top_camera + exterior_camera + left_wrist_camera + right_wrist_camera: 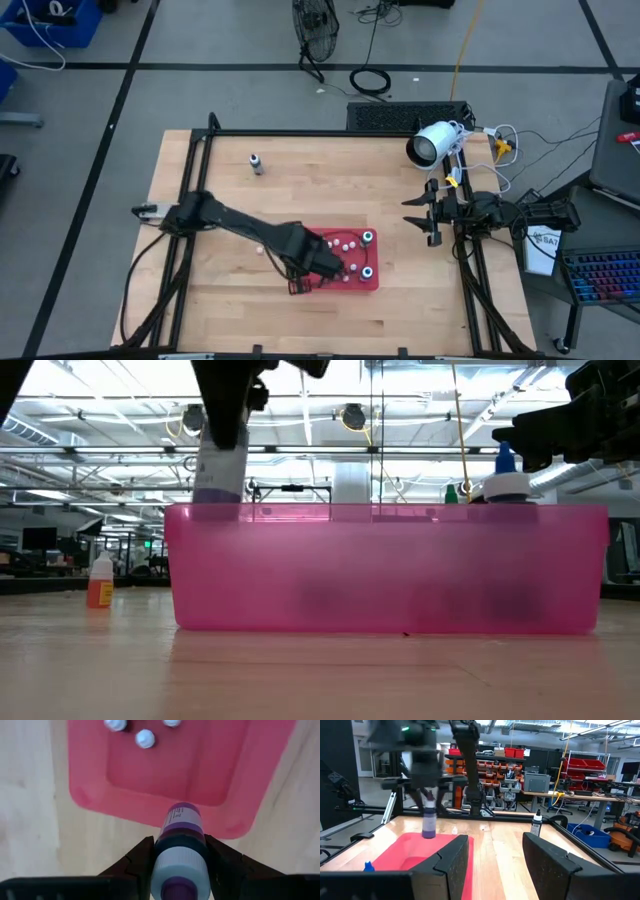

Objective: Pick & Place food coloring
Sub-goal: Put the large violet food coloring bottle into the red bin

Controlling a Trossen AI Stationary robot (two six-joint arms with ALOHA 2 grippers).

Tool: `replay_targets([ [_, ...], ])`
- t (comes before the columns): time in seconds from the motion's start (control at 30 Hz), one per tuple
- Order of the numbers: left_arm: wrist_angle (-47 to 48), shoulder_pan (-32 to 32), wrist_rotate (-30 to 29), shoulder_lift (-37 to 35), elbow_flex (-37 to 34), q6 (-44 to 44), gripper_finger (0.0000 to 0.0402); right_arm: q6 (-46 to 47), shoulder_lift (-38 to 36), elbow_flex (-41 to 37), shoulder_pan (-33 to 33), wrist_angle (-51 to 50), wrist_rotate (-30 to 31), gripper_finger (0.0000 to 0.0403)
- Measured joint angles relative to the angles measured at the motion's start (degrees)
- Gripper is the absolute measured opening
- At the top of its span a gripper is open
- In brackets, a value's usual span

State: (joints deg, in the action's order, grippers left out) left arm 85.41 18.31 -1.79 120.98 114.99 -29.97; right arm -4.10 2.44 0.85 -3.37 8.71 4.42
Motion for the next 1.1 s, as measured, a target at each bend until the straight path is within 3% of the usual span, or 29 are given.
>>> replay_targets([
  [0.17, -0.3, 1.8, 0.2, 5.7, 6.7, 4.4, 0.0146, 0.0, 0.0, 0.0, 0.0, 0.0, 0.0, 0.0178],
  [0.43, 0.1, 2.1, 1.2, 6.0, 7.5, 4.3, 0.0146, 0.0, 0.0, 0.0, 0.0, 0.0, 0.0, 0.0174],
  [1.1, -12.6, 1.8, 4.9, 5.9, -1.7, 10.1, 0.0146, 0.0, 0.0, 0.0, 0.0, 0.0, 0.0, 0.0175],
])
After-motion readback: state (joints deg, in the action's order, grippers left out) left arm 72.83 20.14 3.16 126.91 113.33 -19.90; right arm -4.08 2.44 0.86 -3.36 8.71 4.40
